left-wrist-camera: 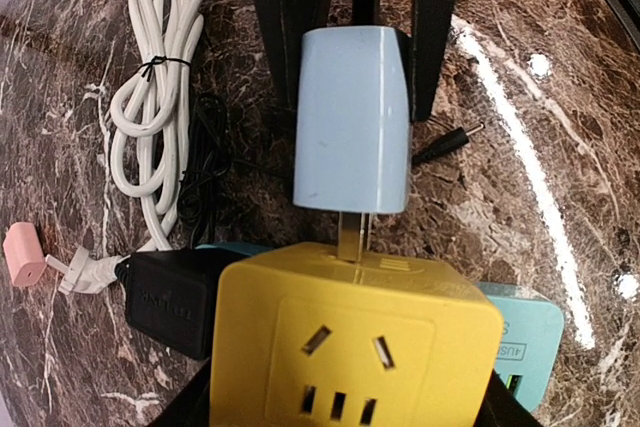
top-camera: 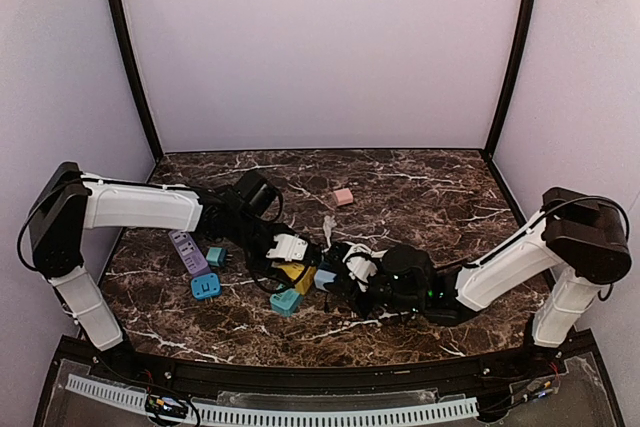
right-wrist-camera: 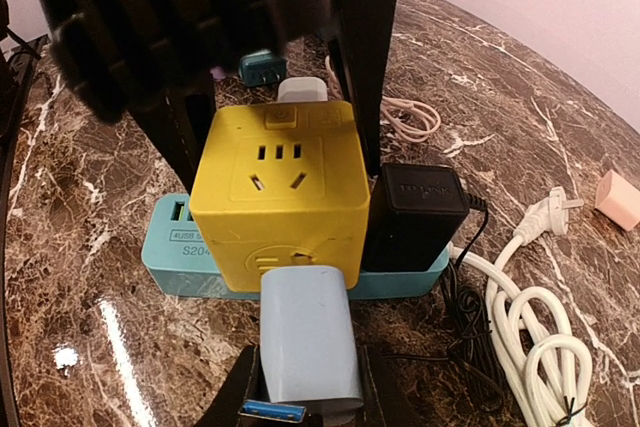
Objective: Insert the plug
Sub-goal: Insert the plug into the socket.
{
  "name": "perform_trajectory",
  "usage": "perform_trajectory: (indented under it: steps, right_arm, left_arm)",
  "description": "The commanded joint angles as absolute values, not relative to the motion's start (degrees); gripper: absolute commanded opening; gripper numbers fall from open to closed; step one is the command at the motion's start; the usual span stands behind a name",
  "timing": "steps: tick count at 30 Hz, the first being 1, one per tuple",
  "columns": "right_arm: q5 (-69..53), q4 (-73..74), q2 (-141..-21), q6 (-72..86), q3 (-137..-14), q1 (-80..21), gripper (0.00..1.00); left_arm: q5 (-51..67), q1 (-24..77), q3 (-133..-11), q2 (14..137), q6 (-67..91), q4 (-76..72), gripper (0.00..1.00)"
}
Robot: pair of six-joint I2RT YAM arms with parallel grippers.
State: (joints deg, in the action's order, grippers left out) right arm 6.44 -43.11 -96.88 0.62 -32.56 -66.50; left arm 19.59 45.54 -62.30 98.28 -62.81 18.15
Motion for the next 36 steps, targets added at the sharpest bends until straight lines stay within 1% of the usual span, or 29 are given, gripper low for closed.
perform_trajectory:
  steps: [1, 10, 16, 20, 25, 36]
  right_arm:
    - [5.78, -50.60, -98.38, 1.56, -33.52, -67.49, 0.00]
    - [2.99, -50.86, -96.95, 1.73, -31.94, -67.59, 0.00]
    - [4.96, -45.64, -94.59, 3.31, -31.19, -67.60, 0.00]
    - [5.70, -48.45, -93.99, 3.36, -29.81, -67.58, 0.00]
    - [6.82, -51.53, -95.97, 2.58, -30.56, -67.46, 0.00]
    - [7.21, -53.02, -97.72, 2.80, -30.39, -66.94, 0.00]
  left_arm:
    - [11.83, 46.14, -59.18, 101.10, -61.69, 15.79, 0.01]
    - [11.78, 46.14, -58.63, 101.41, -60.92, 15.23, 0.01]
    - [11.17, 46.14, -58.02, 101.82, -62.38, 15.20, 0.01]
    - [11.84, 46.14, -57.87, 101.81, -63.00, 15.13, 0.01]
    - [12.33, 46.14, -58.13, 102.01, -63.35, 15.19, 0.01]
    - [13.28, 46.14, -58.10, 102.12, -62.75, 15.23, 0.01]
